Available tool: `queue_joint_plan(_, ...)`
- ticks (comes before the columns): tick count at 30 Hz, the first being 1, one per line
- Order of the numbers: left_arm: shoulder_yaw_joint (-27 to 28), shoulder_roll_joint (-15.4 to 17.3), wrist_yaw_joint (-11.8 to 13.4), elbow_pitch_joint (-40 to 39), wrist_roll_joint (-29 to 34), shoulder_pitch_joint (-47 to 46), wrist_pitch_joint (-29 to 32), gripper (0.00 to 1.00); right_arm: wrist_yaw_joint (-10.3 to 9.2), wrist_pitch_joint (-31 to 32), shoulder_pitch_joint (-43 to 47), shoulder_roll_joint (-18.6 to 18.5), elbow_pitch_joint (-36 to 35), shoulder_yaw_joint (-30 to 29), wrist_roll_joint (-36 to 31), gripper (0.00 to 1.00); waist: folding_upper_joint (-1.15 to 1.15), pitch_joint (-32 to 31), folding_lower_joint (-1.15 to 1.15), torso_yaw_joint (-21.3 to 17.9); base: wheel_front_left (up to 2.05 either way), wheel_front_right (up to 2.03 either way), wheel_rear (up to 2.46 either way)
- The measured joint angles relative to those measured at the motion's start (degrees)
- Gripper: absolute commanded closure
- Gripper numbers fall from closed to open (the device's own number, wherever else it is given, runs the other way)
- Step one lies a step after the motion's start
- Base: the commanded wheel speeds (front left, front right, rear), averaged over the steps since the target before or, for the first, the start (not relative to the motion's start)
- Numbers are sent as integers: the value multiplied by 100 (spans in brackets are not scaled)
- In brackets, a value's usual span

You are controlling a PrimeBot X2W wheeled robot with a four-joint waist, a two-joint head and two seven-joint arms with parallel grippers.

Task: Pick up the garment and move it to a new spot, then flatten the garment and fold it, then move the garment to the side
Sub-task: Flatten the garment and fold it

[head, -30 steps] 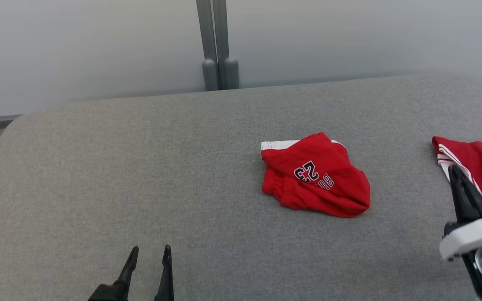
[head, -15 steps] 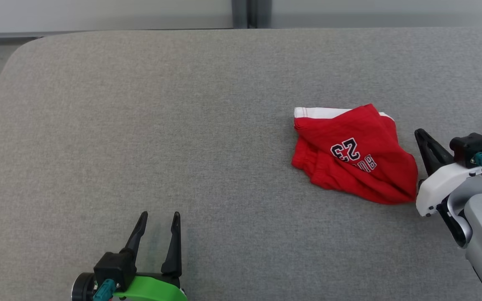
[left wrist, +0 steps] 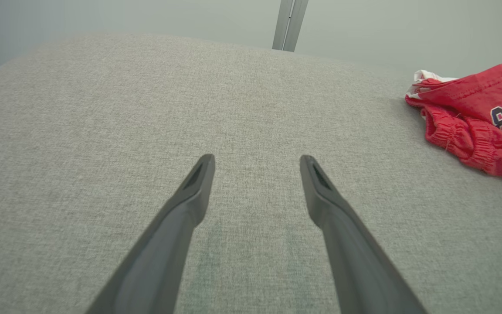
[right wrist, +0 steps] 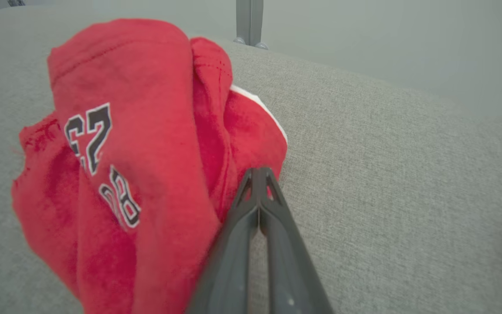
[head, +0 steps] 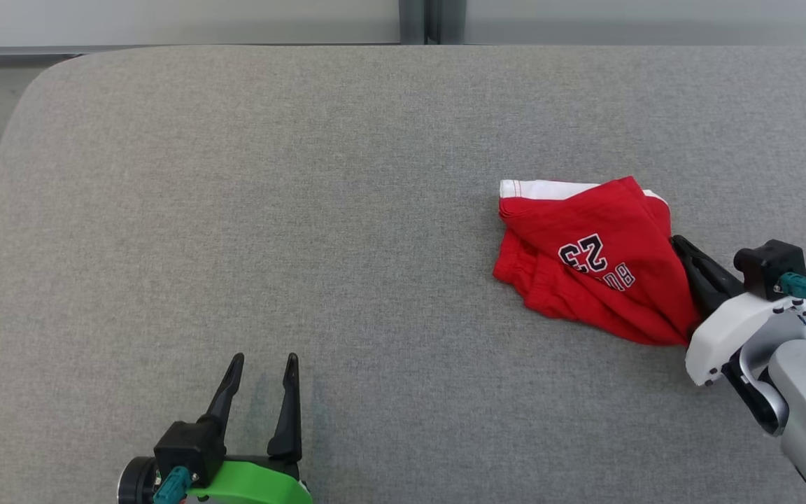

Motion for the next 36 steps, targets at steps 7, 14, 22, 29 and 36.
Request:
queue_joint_plan(7, -7, 0, 30, -34, -45, 26, 0, 0, 0, -3, 178, -97, -424, 514, 182, 100, 0, -25, 0, -74, 0, 0, 0)
queue_joint_plan(14, -23, 0, 32, -40, -101, 15, 0, 0, 1, -5, 127, -94, -691, 964, 267, 100, 0, 14, 0, -74, 0, 0, 0)
queue_joint_plan(22, -121, 0, 79, -20, -190, -7, 0, 0, 0, -7, -23, -88, -728, 1532, 308, 100, 0, -27, 0, 73, 0, 0, 0)
queue_joint_plan(29, -204, 0, 160, -4, -307, 40, 0, 0, 0, -5, -30, 7, -626, 2058, 360, 100, 0, -200, 0, 257, 0, 0, 0)
queue_joint_plan(36, -190, 0, 218, 20, -363, 263, 0, 0, 0, -5, 149, 235, -633, 2582, 548, 100, 0, -525, 0, 371, 0, 0, 0)
